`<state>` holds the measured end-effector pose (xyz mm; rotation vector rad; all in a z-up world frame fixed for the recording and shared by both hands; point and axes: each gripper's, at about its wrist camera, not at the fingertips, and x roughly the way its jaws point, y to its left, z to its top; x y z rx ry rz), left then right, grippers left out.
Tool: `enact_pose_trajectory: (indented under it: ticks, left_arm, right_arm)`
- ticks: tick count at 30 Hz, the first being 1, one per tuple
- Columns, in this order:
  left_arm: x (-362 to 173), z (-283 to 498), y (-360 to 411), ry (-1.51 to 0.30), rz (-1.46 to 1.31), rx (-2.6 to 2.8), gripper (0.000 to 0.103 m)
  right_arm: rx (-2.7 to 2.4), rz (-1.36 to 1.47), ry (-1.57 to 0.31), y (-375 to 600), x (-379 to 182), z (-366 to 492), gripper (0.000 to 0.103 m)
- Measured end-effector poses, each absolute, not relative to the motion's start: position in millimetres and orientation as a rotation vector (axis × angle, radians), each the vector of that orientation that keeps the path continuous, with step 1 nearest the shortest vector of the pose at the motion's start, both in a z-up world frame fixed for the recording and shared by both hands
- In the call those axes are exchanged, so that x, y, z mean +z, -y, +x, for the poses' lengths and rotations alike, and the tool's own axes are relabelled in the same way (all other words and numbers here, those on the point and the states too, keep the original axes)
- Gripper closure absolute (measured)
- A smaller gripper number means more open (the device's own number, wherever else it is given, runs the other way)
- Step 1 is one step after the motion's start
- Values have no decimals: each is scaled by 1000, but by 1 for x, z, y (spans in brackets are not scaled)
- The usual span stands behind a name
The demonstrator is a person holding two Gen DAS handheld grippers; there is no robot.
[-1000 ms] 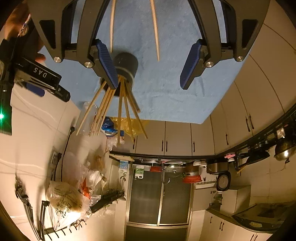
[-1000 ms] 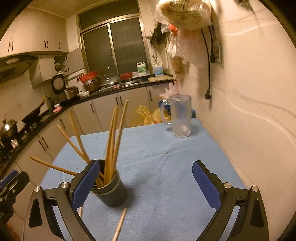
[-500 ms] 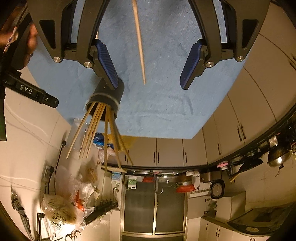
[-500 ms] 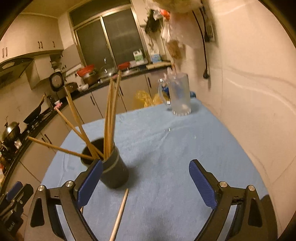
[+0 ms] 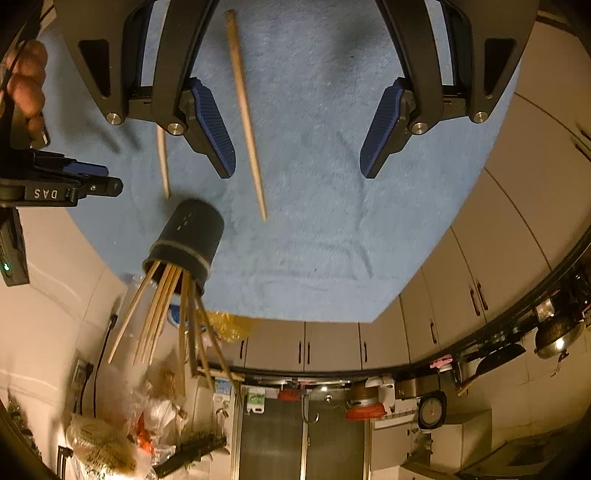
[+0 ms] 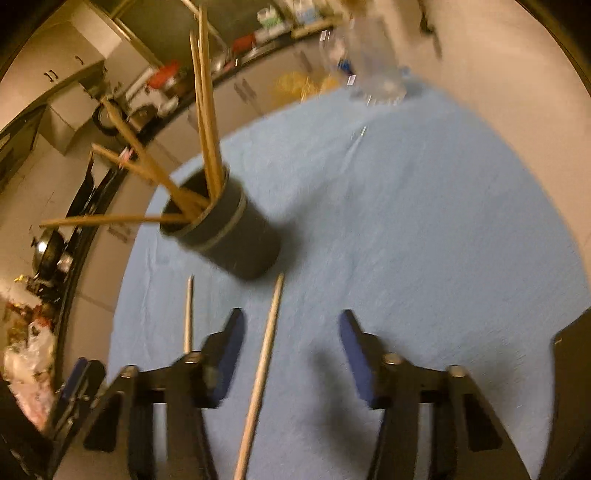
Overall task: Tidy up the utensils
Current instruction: 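Move both grippers toward the last chopsticks on the towel, then close the right gripper on one chopstick while the left gripper closes on the other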
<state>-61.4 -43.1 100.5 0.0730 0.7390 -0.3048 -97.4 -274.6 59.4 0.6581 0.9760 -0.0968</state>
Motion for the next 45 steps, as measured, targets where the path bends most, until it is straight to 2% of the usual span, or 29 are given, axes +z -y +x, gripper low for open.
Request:
enact_pose_trajectory:
  ticks: [13, 18, 20, 21, 32, 36, 38, 41, 45]
  left_arm:
    - [77, -58, 16, -809, 69, -300, 34]
    - [72, -54, 11, -831, 58, -305, 34]
    - [71, -51, 10, -841, 57, -308, 34]
    - [71, -49, 11, -852, 50, -317, 34]
    - [58, -5, 55, -1022, 5, -425, 34]
    - [50, 14, 79, -1067, 34, -432, 43]
    - [47, 23, 92, -1089, 60, -420, 55]
    - [40, 32, 107, -1110, 89, -416, 59]
    - [30, 45, 122, -1139, 113, -394, 75]
  right_arm:
    - [-131, 565, -1123, 235, 32, -52, 67]
    - [-158, 491, -1153, 218, 23, -40, 79]
    - [-161, 445, -1162, 210, 22, -38, 92]
    - [-167, 429, -1161, 208, 21, -36, 94]
    - [-113, 493, -1076, 234, 35, -66, 96]
    - [-92, 509, -1043, 246, 43, -77, 96]
    - [-80, 513, -1033, 252, 45, -81, 96]
    - [-65, 523, -1020, 260, 48, -86, 96]
    - [-53, 526, -1005, 264, 52, -92, 96]
